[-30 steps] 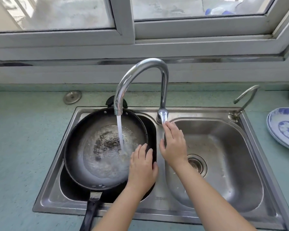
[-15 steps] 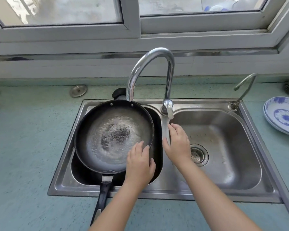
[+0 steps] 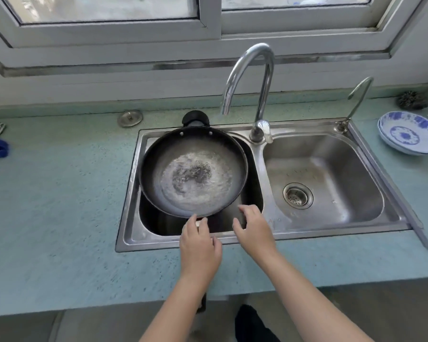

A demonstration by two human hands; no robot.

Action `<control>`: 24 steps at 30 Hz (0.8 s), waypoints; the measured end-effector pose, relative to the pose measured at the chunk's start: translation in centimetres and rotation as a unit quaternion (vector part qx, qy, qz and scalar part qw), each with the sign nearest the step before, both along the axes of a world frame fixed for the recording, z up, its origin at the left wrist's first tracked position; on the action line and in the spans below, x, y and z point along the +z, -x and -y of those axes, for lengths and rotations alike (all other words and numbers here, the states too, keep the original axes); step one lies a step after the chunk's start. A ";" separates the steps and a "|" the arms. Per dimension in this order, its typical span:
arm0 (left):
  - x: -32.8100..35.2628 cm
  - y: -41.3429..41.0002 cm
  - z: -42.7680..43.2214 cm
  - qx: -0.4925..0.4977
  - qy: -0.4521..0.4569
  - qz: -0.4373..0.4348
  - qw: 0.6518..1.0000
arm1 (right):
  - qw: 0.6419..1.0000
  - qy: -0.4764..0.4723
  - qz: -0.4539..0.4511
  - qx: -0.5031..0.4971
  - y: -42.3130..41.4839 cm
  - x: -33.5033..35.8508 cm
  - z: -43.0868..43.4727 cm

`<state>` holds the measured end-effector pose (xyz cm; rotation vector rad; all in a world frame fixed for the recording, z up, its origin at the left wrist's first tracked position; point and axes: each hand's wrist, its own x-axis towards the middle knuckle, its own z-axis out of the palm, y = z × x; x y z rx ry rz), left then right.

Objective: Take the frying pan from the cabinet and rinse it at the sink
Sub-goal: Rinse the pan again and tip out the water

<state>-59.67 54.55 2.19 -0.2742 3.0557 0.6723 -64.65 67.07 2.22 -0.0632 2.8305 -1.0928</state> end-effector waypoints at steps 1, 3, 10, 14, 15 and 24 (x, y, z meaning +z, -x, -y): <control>-0.1 -0.7 0.4 0.013 -0.011 -0.003 1.000 | 1.000 0.009 0.010 0.000 -0.7 -0.1 0.6; 0.1 -1.9 0.9 0.042 -0.041 0.018 0.998 | 0.999 0.023 0.030 0.006 -2.0 -0.2 1.7; 0.6 -4.6 1.8 0.119 -0.198 0.114 0.966 | 0.996 0.013 0.086 0.021 -4.9 -0.6 4.1; 0.8 -5.3 1.9 0.175 -0.336 0.153 0.913 | 0.991 0.009 0.131 0.011 -5.5 -1.0 5.0; 0.7 -5.3 2.0 0.191 -0.372 0.159 0.894 | 0.990 0.012 0.142 0.006 -5.5 -1.0 5.3; 0.4 -5.8 2.6 0.207 -0.579 0.123 0.779 | 0.967 0.091 0.239 -0.008 -4.8 -0.6 6.6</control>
